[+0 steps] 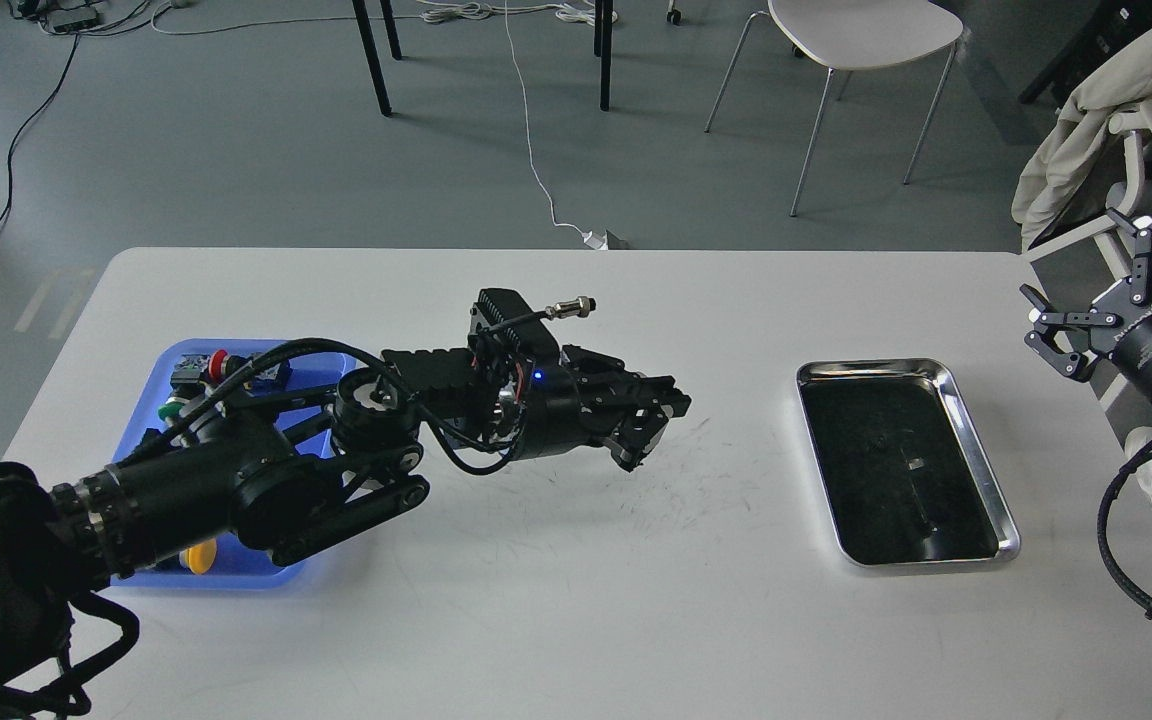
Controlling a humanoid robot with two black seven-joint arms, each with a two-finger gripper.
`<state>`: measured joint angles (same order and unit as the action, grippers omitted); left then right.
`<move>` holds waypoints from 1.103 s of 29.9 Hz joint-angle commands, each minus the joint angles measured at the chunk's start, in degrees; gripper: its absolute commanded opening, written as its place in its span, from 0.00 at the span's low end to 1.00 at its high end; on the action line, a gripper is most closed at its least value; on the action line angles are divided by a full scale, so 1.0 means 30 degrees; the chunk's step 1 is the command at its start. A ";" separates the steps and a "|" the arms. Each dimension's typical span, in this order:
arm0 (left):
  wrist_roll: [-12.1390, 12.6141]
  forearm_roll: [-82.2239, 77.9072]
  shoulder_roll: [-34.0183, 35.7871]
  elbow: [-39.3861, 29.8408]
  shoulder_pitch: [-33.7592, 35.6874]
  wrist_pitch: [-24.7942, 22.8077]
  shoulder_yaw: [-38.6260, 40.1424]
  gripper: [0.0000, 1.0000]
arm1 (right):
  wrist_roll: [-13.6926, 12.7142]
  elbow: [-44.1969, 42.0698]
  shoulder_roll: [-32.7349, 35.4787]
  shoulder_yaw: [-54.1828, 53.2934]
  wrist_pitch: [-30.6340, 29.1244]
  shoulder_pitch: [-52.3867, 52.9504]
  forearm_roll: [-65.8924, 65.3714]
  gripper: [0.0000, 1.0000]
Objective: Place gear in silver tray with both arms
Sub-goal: 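Carry the gear toward the silver tray and release it on the table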
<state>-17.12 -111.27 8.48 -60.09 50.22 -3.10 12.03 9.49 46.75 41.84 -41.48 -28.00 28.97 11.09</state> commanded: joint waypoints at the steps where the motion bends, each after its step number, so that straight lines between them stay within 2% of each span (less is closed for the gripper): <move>1: -0.0005 0.0001 -0.2265 0.1569 -0.0130 0.1088 -0.0144 0.09 | 0.0000 0.0001 -0.0031 0.0028 0.0000 -0.0019 -0.0005 0.99; 12: -0.0210 -0.0380 -0.2828 0.5117 -0.1886 0.2526 -0.0436 0.09 | 0.0000 -0.0086 -0.0119 -0.0059 0.0000 -0.0019 0.0024 0.99; 19: -0.0181 -0.0409 -0.2828 0.5002 -0.3176 0.2935 -0.0848 0.09 | 0.0000 -0.0321 -0.0148 -0.0059 0.0000 -0.0048 0.0054 0.99; 26: -0.0269 -0.0321 -0.2828 0.4564 -0.3528 0.3873 -0.0789 0.09 | 0.0000 -0.0292 -0.0148 -0.0059 0.0000 -0.0078 0.0054 0.99; 33: -0.0532 -0.0292 -0.2828 0.3947 -0.3909 0.3962 -0.0789 0.09 | 0.0000 -0.0292 -0.0148 -0.0059 0.0000 -0.0048 0.0053 0.99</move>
<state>-18.38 -112.16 0.01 -47.60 39.01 8.74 9.68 9.49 45.87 41.39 -41.67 -28.00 28.75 11.25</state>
